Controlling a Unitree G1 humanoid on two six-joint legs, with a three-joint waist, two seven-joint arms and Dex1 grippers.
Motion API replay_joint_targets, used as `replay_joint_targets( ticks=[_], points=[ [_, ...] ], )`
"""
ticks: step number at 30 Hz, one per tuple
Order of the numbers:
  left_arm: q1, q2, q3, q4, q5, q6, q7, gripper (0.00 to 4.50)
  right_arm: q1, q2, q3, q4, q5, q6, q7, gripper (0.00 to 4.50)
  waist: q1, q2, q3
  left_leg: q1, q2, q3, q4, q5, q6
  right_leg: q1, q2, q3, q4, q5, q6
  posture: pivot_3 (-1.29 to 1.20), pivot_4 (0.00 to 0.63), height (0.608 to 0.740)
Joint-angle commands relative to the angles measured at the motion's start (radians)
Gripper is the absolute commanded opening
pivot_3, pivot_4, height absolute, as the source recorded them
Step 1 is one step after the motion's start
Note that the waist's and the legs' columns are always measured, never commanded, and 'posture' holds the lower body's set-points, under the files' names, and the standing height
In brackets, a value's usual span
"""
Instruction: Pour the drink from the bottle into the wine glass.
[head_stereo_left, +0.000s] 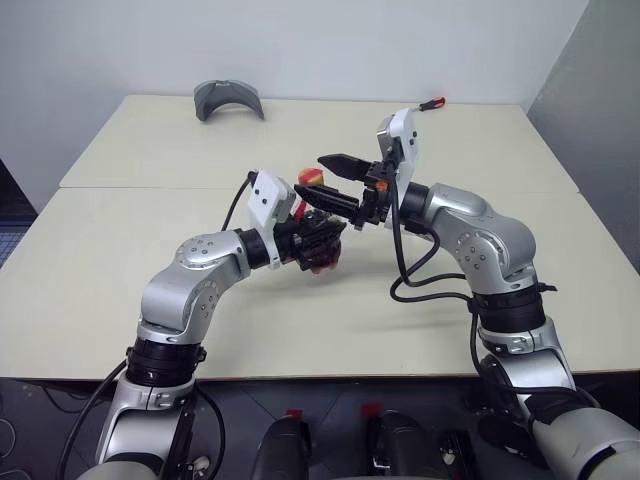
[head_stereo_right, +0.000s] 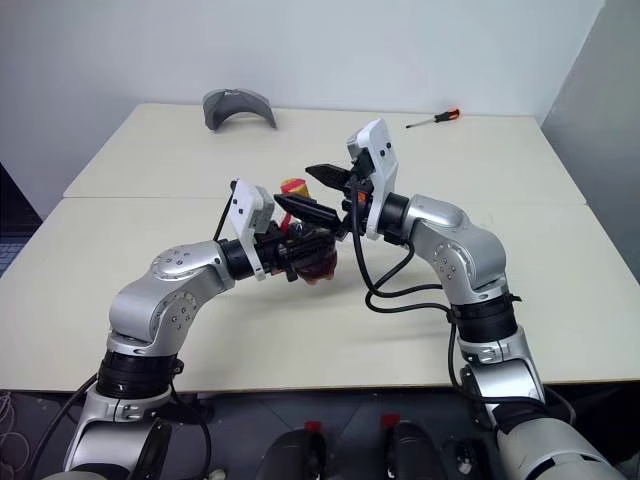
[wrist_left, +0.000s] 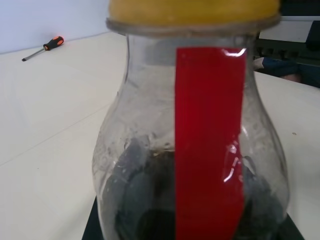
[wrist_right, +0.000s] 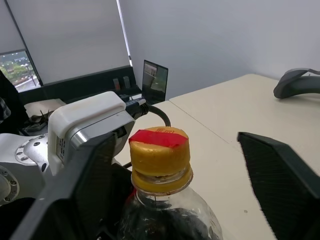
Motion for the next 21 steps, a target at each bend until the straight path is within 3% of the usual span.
replay_joint_targets(
  ticks=[1,6,21],
  points=[
    [-0.010,0.002,0.010,-0.048,-0.017,-0.008,-0.007,1.34,-0.026,0.009,-0.022,-0.023,0.021,-0.005,0.003,2.86,0.000,0.000,0.000,0.000,0.000,0.000,0.000,0.000,0.000,0.000,0.000,0.000,0.000,0.000,0.000,0.00,0.150,0.740],
    [-0.009,0.001,0.007,-0.041,-0.012,-0.014,-0.008,1.34,-0.025,0.010,-0.034,-0.026,0.042,0.013,0.003,1.23,0.000,0.000,0.000,0.000,0.000,0.000,0.000,0.000,0.000,0.000,0.000,0.000,0.000,0.000,0.000,0.00,0.150,0.740],
    [0.029,0.016,0.001,-0.083,-0.017,-0.006,-0.028,1.34,-0.081,-0.041,-0.102,-0.059,0.221,0.145,0.111,1.23,0.000,0.000,0.000,0.000,0.000,0.000,0.000,0.000,0.000,0.000,0.000,0.000,0.000,0.000,0.000,0.00,0.150,0.740]
  ],
)
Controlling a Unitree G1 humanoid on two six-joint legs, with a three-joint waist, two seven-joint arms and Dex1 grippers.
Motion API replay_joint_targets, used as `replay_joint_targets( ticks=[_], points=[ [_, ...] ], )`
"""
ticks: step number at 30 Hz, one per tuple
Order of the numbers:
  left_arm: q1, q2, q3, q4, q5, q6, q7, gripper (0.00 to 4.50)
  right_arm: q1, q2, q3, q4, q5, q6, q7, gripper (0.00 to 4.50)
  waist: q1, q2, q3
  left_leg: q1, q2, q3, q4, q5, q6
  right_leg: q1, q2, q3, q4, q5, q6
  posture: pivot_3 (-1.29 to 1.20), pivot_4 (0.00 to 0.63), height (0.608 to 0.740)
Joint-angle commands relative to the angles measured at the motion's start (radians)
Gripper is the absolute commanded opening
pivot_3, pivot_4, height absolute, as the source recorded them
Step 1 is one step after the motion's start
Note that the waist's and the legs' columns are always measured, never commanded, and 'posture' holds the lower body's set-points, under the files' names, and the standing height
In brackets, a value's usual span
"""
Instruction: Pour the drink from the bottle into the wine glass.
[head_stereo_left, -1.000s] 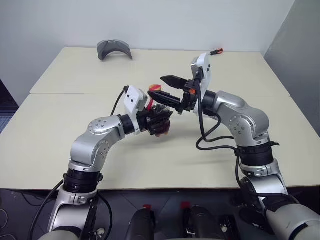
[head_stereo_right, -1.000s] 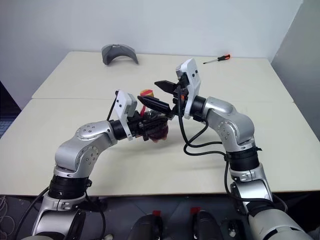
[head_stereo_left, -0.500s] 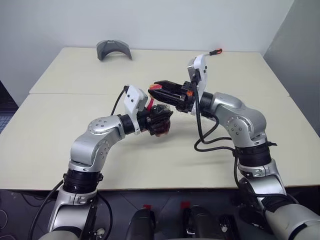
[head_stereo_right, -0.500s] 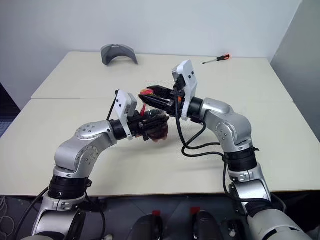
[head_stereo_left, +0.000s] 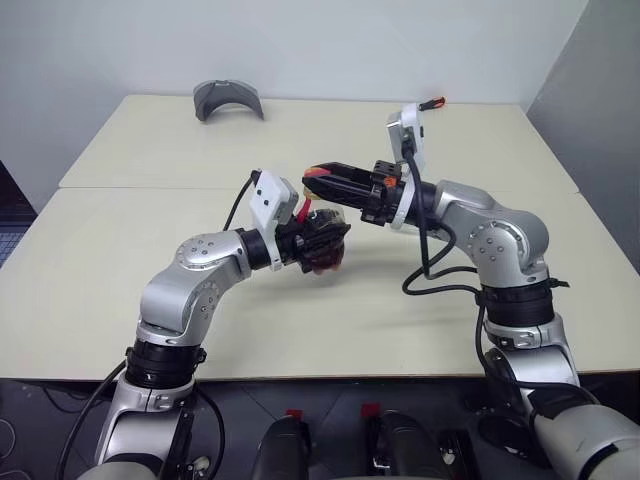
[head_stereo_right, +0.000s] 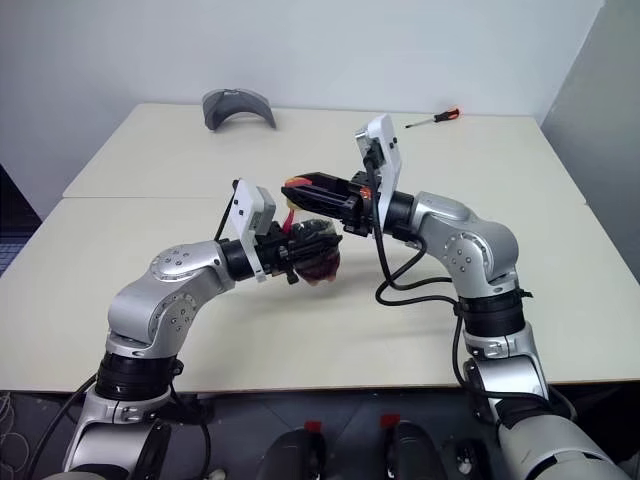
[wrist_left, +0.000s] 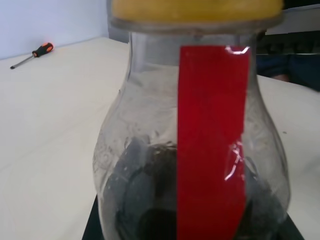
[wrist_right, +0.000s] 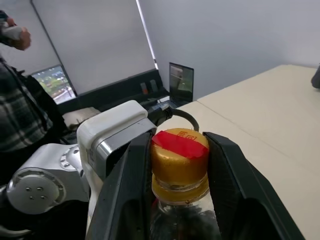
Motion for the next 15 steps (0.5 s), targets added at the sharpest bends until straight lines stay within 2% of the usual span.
replay_joint_targets(
  ticks=[1,9,15],
  points=[
    [0.019,0.012,0.004,-0.042,-0.015,-0.003,-0.011,1.34,-0.055,-0.016,-0.040,-0.054,0.065,-0.017,0.063,1.23,0.000,0.000,0.000,0.000,0.000,0.000,0.000,0.000,0.000,0.000,0.000,0.000,0.000,0.000,0.000,0.00,0.150,0.740],
    [0.052,0.031,-0.005,-0.081,-0.055,0.020,-0.049,1.34,-0.072,-0.046,-0.036,-0.061,0.038,-0.085,0.123,1.23,0.000,0.000,0.000,0.000,0.000,0.000,0.000,0.000,0.000,0.000,0.000,0.000,0.000,-0.001,0.001,0.00,0.150,0.740],
    [0.075,0.042,-0.010,-0.116,-0.084,0.035,-0.071,1.34,-0.052,-0.099,0.012,-0.094,0.030,-0.127,0.243,1.23,0.000,0.001,0.000,0.000,0.000,0.000,0.000,0.000,0.000,0.000,0.000,0.000,-0.001,-0.001,0.001,0.00,0.150,0.740]
  ],
)
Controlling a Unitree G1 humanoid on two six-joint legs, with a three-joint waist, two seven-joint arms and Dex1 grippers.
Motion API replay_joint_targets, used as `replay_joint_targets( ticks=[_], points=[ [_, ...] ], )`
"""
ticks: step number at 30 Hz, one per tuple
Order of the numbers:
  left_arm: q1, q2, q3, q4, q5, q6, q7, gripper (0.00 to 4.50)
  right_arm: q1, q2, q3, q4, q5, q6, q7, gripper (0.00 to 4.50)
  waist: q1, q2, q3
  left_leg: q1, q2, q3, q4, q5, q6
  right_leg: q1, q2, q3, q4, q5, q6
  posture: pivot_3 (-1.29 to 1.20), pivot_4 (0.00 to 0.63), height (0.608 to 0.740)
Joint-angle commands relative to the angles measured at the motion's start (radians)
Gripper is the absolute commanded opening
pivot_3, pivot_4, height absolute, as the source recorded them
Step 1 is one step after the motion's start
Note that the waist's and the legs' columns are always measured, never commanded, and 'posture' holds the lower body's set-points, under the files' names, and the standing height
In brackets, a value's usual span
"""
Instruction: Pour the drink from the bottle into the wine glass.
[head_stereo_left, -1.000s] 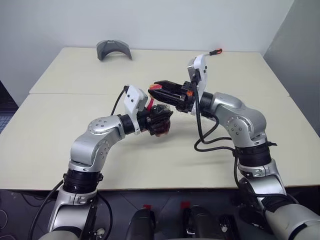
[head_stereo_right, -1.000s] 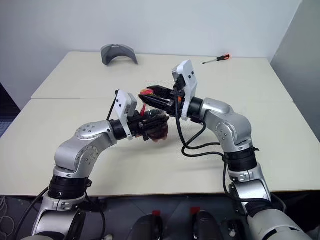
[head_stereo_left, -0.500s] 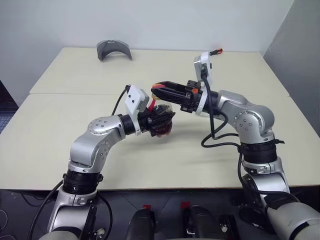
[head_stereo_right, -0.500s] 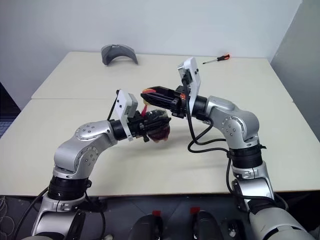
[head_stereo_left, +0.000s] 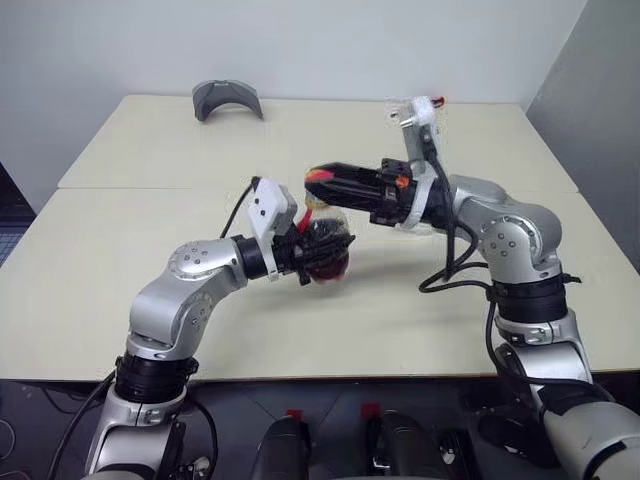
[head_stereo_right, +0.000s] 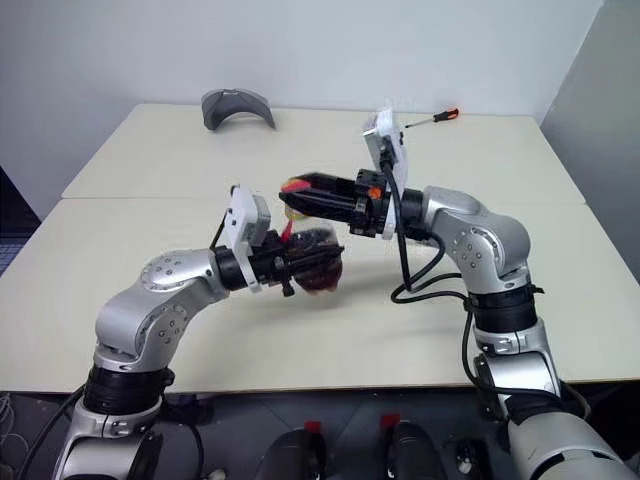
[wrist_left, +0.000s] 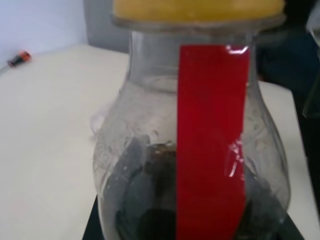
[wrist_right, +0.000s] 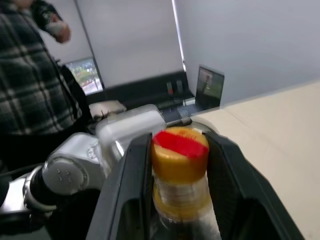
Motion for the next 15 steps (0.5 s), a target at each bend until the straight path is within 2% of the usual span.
replay_joint_targets(
  ticks=[1,6,15],
  points=[
    [-0.003,0.007,0.000,-0.047,-0.030,-0.001,-0.023,1.34,-0.017,-0.039,0.014,-0.056,0.005,-0.049,0.093,1.23,0.000,0.000,0.000,0.000,0.000,-0.001,0.000,0.000,0.000,0.000,0.000,0.000,0.000,0.000,0.000,0.00,0.150,0.740],
    [-0.001,0.004,-0.009,-0.063,-0.035,0.001,-0.024,1.34,-0.001,-0.060,0.051,-0.053,-0.026,-0.093,0.138,1.23,0.001,0.000,0.000,0.000,0.000,-0.001,0.000,0.000,0.000,0.000,0.000,0.000,0.001,-0.002,0.003,0.00,0.150,0.740],
    [-0.023,0.009,0.018,-0.035,-0.025,-0.012,0.005,1.34,0.075,-0.079,0.002,-0.090,-0.052,-0.096,0.013,1.23,0.003,0.000,0.000,0.000,0.000,-0.001,0.000,0.000,0.000,0.000,0.000,0.000,0.000,0.000,0.000,0.00,0.150,0.740]
  ],
)
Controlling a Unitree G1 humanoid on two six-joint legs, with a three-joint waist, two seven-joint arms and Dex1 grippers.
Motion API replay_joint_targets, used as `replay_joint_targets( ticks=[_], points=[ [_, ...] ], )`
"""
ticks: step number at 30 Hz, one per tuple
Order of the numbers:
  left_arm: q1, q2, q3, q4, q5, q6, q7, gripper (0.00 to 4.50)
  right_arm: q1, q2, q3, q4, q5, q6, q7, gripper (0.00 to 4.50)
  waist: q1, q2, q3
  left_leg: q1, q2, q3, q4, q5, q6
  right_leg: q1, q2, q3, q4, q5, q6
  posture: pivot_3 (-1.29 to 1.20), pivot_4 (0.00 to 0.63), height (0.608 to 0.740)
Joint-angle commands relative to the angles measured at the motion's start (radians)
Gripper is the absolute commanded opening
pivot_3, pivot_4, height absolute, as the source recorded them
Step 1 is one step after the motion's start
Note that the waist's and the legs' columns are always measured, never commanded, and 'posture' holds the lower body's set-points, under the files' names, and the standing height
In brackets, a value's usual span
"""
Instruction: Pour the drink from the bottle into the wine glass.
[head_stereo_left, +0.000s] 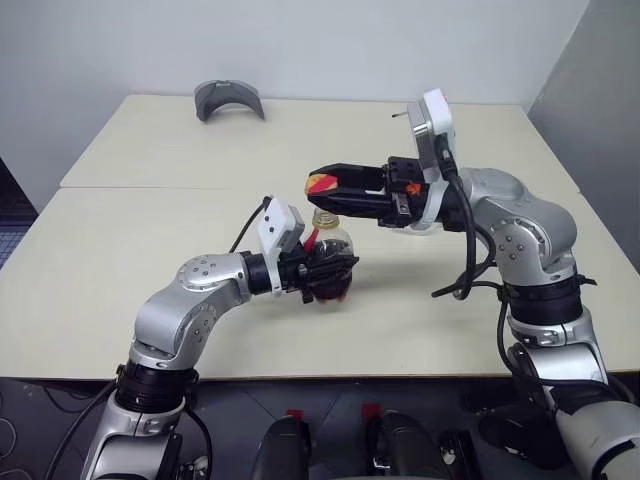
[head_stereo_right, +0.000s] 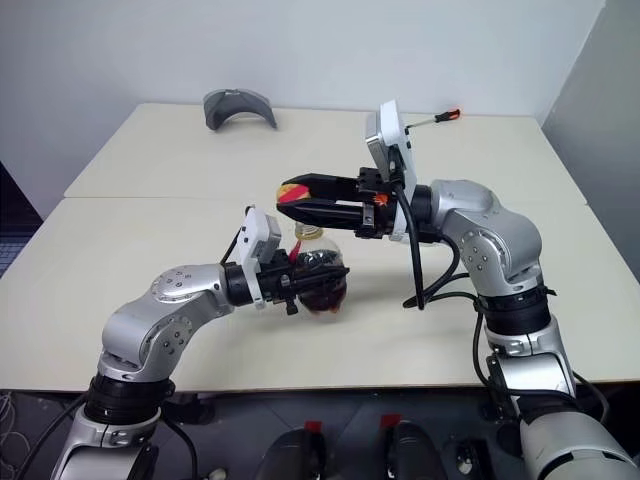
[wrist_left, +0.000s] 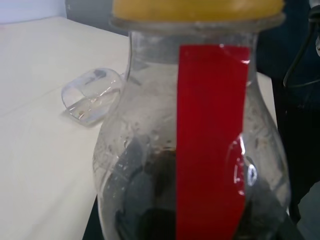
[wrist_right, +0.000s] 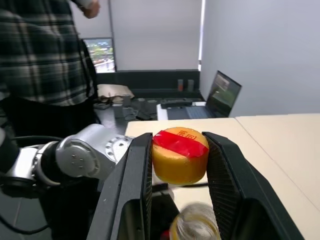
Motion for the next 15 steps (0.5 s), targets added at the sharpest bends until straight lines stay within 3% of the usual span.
replay_joint_targets(
  ticks=[1,9,15],
  points=[
    [-0.027,0.006,0.041,-0.022,-0.005,-0.025,0.016,1.34,0.041,-0.032,-0.060,-0.064,-0.010,-0.006,-0.064,1.23,0.000,0.000,0.000,0.000,0.000,0.000,0.000,0.000,0.000,0.000,0.000,0.000,0.000,0.000,0.000,0.00,0.150,0.740],
    [-0.008,0.016,0.054,-0.037,0.001,-0.034,0.041,1.34,0.236,-0.080,-0.165,-0.192,-0.057,0.006,-0.296,1.23,0.001,0.000,0.000,0.000,0.000,0.000,0.000,0.000,0.000,0.000,0.000,0.000,0.000,-0.002,0.003,0.00,0.150,0.740],
    [0.010,-0.004,0.044,-0.061,-0.006,-0.020,0.066,1.34,0.483,-0.103,-0.115,-0.249,-0.279,0.002,-0.537,1.23,0.002,0.000,0.000,0.000,0.000,0.000,0.000,0.000,0.000,0.000,-0.001,0.001,0.000,-0.002,0.003,0.00,0.150,0.740]
  ],
)
